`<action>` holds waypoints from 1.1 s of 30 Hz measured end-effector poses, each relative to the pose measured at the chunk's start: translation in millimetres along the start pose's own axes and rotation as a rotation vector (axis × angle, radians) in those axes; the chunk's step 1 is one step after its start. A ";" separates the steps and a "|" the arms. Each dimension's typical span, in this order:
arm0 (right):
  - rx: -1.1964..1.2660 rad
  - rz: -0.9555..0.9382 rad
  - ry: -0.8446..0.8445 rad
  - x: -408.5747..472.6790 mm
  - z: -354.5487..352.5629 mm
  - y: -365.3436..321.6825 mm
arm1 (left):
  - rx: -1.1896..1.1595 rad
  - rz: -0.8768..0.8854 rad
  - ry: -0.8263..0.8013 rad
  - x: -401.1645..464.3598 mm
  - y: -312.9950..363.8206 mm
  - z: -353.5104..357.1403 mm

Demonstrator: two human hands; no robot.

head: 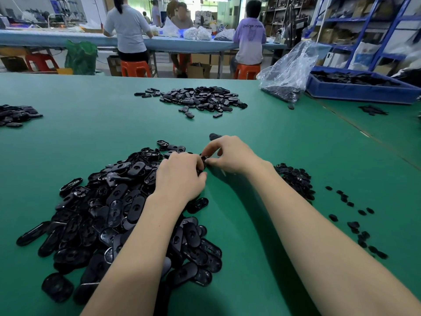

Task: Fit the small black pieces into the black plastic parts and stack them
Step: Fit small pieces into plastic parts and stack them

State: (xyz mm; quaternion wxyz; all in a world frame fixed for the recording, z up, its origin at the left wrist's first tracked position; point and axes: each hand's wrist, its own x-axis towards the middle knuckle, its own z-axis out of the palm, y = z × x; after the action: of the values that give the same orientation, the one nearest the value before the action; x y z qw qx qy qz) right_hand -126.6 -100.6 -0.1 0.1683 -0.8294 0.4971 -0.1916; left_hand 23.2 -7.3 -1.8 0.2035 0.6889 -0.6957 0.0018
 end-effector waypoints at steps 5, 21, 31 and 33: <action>0.015 0.022 0.055 -10.0 0.8 -1.0 | 0.006 0.001 0.007 -0.2 -0.1 0.0; 0.151 -0.015 0.121 -74.5 -8.2 -2.1 | -0.058 0.081 0.062 -3.0 12.9 0.1; -0.149 0.460 0.365 -83.5 -35.7 36.5 | -0.113 0.108 0.037 -1.7 16.0 7.4; -0.174 0.474 0.320 -84.7 -34.1 37.1 | -0.111 0.107 0.031 -2.4 16.9 9.0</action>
State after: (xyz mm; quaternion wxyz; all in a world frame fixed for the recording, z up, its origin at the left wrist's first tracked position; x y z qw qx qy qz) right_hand -208.0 -45.0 -0.5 0.0561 -0.6607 0.7117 -0.2320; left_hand 4.3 -6.7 -6.1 0.2519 0.6382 -0.7274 -0.0152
